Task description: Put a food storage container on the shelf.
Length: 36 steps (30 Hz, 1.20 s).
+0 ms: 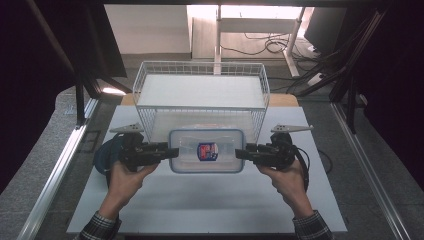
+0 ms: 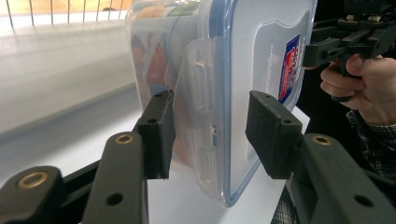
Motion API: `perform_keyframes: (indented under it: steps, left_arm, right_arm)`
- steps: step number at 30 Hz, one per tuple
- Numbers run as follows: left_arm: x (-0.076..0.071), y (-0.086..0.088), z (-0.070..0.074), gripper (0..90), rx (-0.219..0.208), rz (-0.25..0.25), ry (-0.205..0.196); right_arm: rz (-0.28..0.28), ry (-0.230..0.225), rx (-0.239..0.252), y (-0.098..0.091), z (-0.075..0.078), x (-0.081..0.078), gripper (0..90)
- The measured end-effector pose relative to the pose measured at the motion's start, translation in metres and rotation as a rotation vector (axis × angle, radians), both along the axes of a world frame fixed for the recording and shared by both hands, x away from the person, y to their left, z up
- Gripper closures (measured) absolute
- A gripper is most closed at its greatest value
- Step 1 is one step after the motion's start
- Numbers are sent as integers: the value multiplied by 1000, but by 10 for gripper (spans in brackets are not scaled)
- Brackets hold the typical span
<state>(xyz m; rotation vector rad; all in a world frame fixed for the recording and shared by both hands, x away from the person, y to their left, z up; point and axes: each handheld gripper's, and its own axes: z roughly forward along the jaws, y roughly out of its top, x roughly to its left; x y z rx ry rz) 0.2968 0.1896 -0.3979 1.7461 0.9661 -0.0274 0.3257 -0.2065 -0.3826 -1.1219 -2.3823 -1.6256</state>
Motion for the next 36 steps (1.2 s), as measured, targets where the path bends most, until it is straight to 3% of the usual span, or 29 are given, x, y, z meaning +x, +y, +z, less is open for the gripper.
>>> perform_keyframes:
  steps: [22,36]
  left_arm:
    - [48,13,57,530,-5,5,-35]
    - [94,16,83,529,-11,-2,-54]
  right_arm:
    - [-9,-39,30,12,54,45,511]
    - [-35,-58,78,12,76,84,519]
